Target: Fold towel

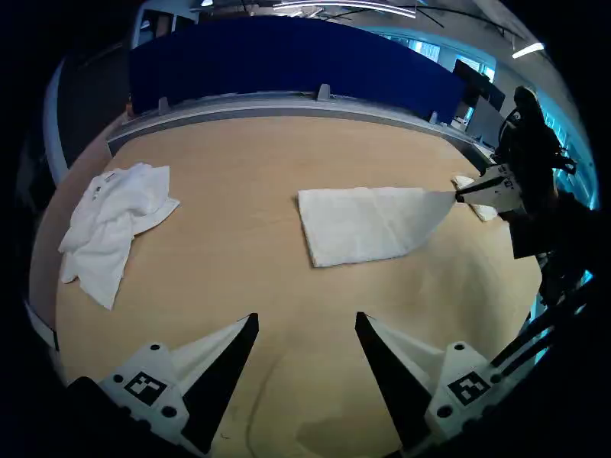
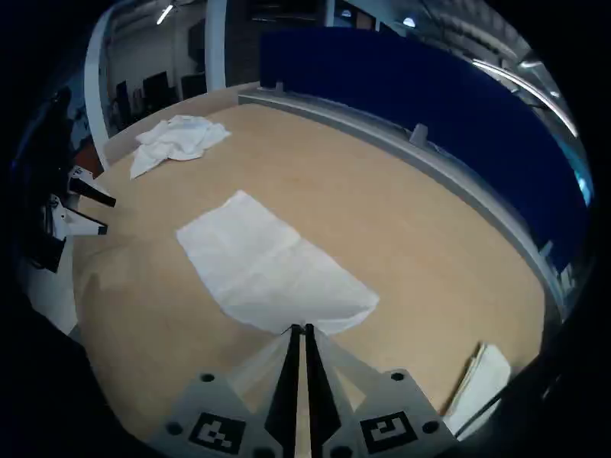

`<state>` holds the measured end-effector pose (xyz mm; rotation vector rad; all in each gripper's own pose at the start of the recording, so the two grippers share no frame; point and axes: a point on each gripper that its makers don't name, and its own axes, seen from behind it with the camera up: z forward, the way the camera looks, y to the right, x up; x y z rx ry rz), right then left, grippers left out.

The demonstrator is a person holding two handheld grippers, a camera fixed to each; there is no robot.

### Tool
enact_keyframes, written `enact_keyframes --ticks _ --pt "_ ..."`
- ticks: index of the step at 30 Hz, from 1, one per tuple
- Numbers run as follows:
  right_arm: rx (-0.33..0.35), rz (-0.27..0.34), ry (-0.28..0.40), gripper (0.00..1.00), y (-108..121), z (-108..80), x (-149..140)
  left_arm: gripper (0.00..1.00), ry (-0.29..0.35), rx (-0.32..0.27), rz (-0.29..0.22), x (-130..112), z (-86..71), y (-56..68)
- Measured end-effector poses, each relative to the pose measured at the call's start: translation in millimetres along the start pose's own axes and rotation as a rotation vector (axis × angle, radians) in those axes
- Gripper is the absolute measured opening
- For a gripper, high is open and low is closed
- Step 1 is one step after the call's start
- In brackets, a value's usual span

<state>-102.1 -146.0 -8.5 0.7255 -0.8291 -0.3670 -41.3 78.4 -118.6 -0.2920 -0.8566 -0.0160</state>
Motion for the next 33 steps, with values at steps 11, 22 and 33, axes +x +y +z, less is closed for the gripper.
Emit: enact_keyframes --ticks 11,22,33 --pt "0.015 -0.076 0.017 0.05 -13 9.8 43 0.94 0.020 -0.016 0.015 0 -3.4 5.9" --pt "0.010 -0.060 0.013 0.05 -12 9.2 34 0.94 0.030 -0.034 0.004 4 -3.7 7.9" --pt "-0.043 -0.060 -0.004 0.58 3 9.8 16 0.94 0.030 -0.037 0.008 6 -4.7 10.1"
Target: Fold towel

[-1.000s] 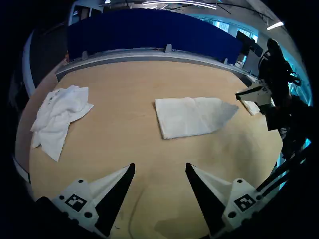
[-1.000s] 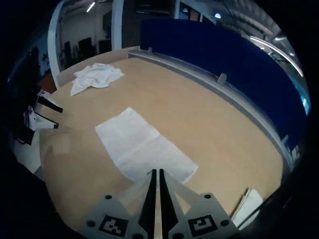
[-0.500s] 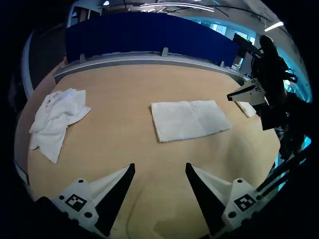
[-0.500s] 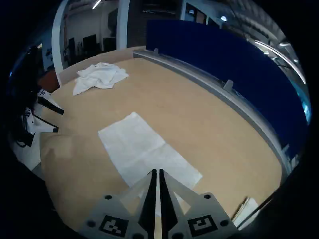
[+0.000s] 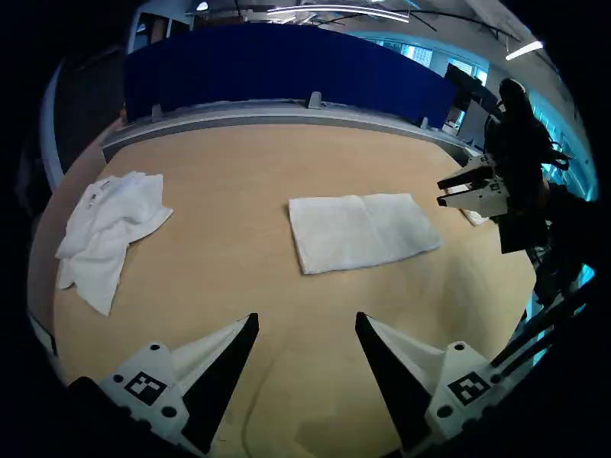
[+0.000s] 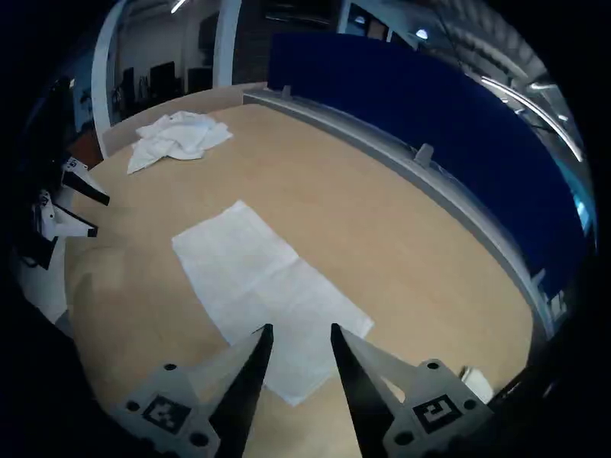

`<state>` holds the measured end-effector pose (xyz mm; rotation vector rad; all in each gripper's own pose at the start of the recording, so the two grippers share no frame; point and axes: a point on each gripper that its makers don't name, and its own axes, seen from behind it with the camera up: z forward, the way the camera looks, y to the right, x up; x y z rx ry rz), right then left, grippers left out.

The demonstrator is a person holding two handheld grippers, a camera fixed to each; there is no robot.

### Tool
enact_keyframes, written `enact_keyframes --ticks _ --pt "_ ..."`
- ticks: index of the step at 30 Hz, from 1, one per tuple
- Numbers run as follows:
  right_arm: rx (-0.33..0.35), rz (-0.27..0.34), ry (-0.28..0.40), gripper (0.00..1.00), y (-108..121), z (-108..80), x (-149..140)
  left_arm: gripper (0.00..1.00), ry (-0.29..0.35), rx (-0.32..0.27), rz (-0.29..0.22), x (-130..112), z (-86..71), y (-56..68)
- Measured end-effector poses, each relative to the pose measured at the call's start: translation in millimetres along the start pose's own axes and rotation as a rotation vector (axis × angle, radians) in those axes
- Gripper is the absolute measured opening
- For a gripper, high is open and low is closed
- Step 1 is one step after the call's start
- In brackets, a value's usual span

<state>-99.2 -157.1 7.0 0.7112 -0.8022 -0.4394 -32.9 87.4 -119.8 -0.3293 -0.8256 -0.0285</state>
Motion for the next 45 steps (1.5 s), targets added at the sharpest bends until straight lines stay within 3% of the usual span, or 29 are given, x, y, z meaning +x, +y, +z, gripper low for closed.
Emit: enact_keyframes --ticks 5,8,14,29,34,45 --pt "0.007 0.009 0.001 0.63 -1 -1.2 -5 0.94 -0.002 -0.003 0.004 0 0.9 1.4" --pt "0.012 0.011 -0.006 0.76 -1 -1.5 -15 0.94 -0.004 -0.002 0.007 0 0.9 1.2" --pt "0.022 0.022 -0.048 0.88 -2 -0.8 -50 0.94 -0.003 0.000 0.006 1 -0.5 1.7" --pt "0.060 0.059 -0.131 0.88 -10 12.0 -113 0.94 -0.019 -0.001 0.015 -7 1.6 5.4" --pt "0.077 0.076 -0.138 0.77 -11 16.5 -118 0.94 -0.021 -0.002 0.018 -7 2.5 6.5" --pt "0.089 0.076 -0.150 0.25 -13 22.5 -123 0.94 -0.024 -0.006 0.023 -7 4.3 8.7"
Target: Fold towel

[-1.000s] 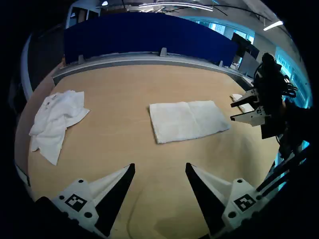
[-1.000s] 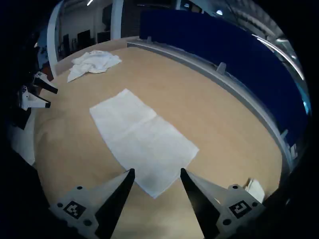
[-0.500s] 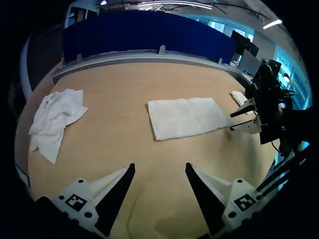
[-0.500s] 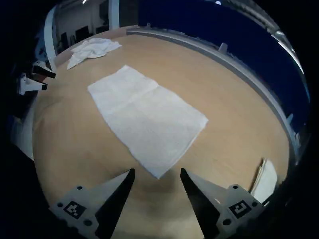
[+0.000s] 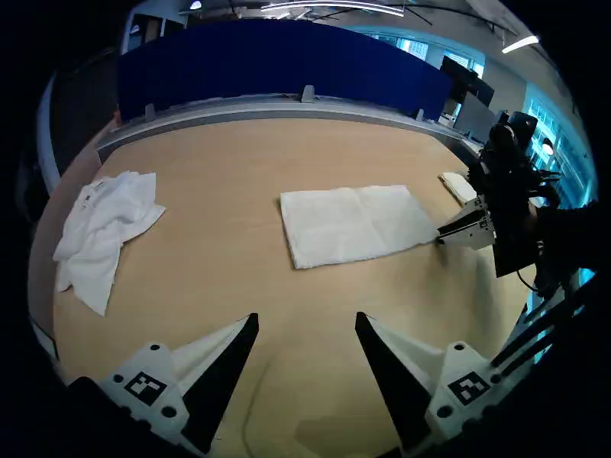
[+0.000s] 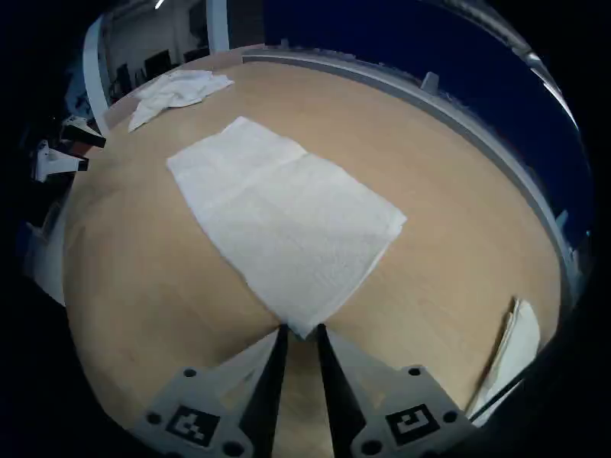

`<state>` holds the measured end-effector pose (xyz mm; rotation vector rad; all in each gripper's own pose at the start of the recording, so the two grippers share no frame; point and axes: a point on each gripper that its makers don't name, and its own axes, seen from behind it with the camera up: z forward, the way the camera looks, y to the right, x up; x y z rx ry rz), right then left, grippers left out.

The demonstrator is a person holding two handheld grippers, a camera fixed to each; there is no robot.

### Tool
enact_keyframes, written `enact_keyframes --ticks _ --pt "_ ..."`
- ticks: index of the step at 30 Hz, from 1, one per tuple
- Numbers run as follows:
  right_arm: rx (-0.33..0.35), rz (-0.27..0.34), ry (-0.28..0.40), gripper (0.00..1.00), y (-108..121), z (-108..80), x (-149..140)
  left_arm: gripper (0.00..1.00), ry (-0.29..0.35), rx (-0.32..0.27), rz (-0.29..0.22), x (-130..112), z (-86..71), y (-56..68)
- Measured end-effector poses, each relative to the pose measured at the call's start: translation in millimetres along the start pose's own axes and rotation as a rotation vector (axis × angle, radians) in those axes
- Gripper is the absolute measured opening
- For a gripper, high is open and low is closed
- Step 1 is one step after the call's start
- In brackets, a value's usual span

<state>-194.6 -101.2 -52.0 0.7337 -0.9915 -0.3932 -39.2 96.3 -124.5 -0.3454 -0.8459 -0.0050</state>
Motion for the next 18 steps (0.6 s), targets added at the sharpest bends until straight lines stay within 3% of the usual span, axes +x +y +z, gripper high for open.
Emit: enact_keyframes --ticks 2,5,7,18 --pt "0.002 0.001 -0.002 0.22 0 1.0 -1 0.94 0.000 -0.001 0.000 0 0.5 0.0" --pt "0.007 0.007 -0.001 0.08 0 0.3 1 0.94 -0.001 -0.001 -0.001 0 1.0 -0.3" --pt "0.000 0.009 0.000 0.04 2 0.0 0 0.94 -0.001 0.000 -0.001 -1 1.1 -0.8" --pt "-0.008 -0.010 0.010 0.03 0 -10.0 9 0.94 0.001 -0.005 -0.004 1 -0.1 -1.3"
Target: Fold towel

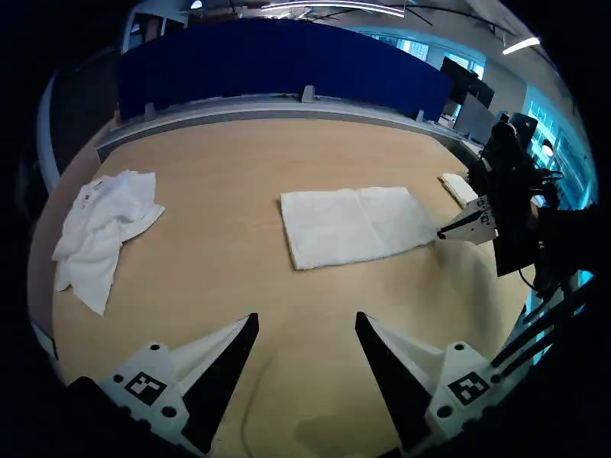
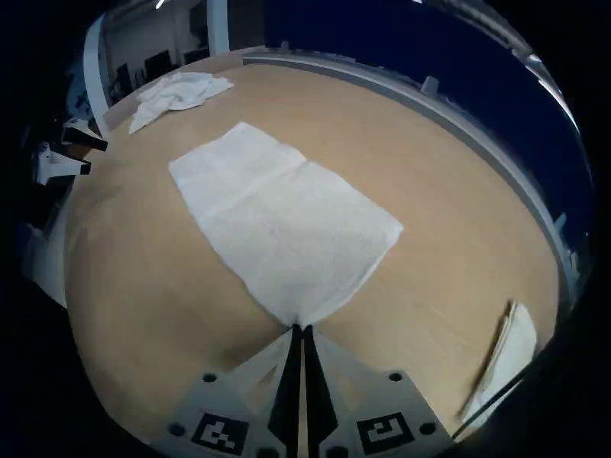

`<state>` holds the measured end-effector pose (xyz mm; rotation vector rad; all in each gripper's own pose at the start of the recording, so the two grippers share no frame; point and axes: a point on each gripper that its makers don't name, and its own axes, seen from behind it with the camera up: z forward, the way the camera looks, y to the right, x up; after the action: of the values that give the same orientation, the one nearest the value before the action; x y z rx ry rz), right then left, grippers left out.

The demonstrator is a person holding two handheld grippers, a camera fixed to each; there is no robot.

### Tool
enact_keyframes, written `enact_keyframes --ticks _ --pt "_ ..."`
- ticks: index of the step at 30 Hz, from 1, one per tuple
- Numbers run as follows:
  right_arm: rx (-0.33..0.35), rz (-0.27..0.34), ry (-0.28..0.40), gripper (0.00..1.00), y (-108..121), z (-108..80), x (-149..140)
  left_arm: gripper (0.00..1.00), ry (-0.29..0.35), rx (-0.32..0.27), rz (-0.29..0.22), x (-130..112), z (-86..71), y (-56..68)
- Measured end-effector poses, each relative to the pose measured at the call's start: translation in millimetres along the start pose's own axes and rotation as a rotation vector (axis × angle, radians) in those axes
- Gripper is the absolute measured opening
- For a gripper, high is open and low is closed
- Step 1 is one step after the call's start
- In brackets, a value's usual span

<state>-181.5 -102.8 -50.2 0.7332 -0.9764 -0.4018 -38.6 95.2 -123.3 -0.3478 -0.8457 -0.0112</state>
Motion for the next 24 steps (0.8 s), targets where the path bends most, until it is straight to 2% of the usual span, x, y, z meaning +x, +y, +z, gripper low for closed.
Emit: enact_keyframes --ticks 6,17,24 --pt "-0.012 -0.028 0.032 0.02 0 -12.9 24 0.94 0.007 -0.002 0.000 4 -0.9 -1.3" --pt "-0.029 -0.115 0.131 0.02 -3 -36.5 103 0.94 0.029 -0.004 -0.010 12 -5.1 -5.5" --pt "-0.027 -0.155 0.139 0.02 -8 -35.9 124 0.94 0.040 -0.006 -0.015 14 -7.7 -7.4"
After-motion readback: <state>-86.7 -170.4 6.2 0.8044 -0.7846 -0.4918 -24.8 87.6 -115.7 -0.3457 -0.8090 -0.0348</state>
